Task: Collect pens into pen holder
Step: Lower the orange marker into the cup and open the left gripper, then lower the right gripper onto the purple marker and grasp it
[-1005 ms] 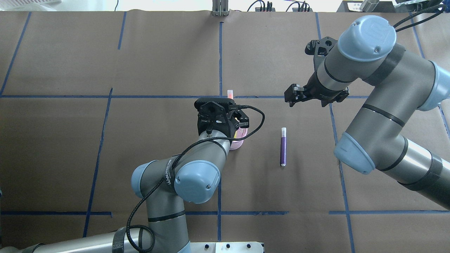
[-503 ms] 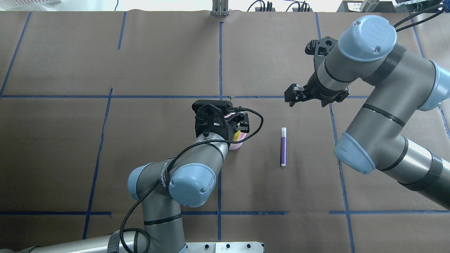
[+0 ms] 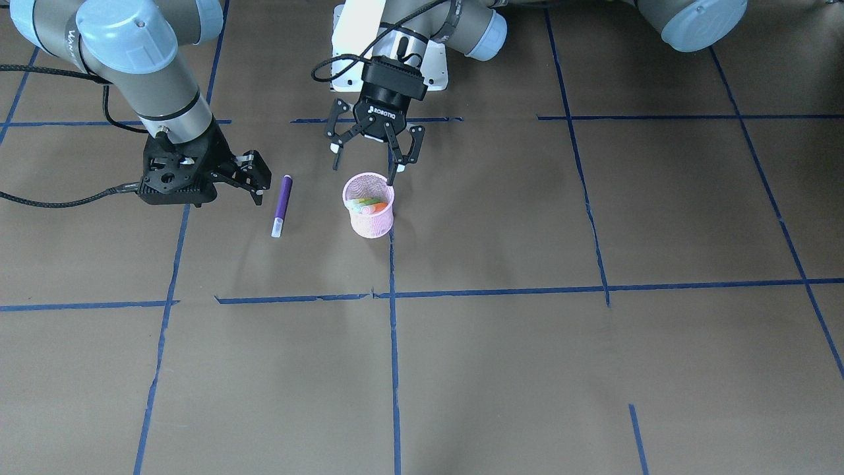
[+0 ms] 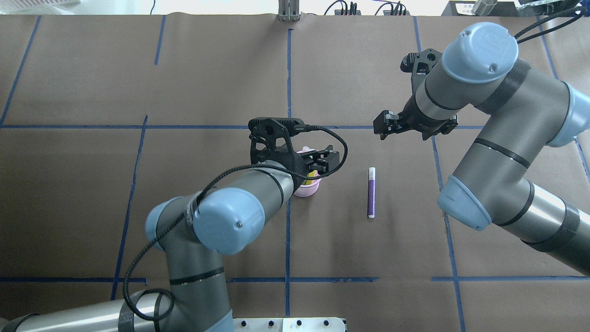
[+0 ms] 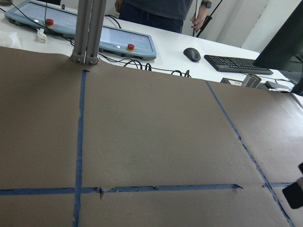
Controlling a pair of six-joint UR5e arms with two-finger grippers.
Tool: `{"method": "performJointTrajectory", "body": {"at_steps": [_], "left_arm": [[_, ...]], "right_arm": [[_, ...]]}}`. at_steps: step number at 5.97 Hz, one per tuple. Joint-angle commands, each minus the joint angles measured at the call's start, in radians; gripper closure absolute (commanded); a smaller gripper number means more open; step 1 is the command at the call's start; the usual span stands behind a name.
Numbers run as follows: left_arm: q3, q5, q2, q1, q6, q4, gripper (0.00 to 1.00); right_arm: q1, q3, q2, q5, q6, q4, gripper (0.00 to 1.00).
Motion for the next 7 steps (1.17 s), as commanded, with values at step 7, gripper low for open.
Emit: {"method": "performJointTrajectory", "body": {"at_steps": [7], "left_arm": [[-0.104, -0.723, 0.111, -0.321, 0.190, 0.386, 0.00]], "right_arm": [[-0.161, -0.117, -0.001, -0.143, 0.198, 0.173, 0.29]]}}
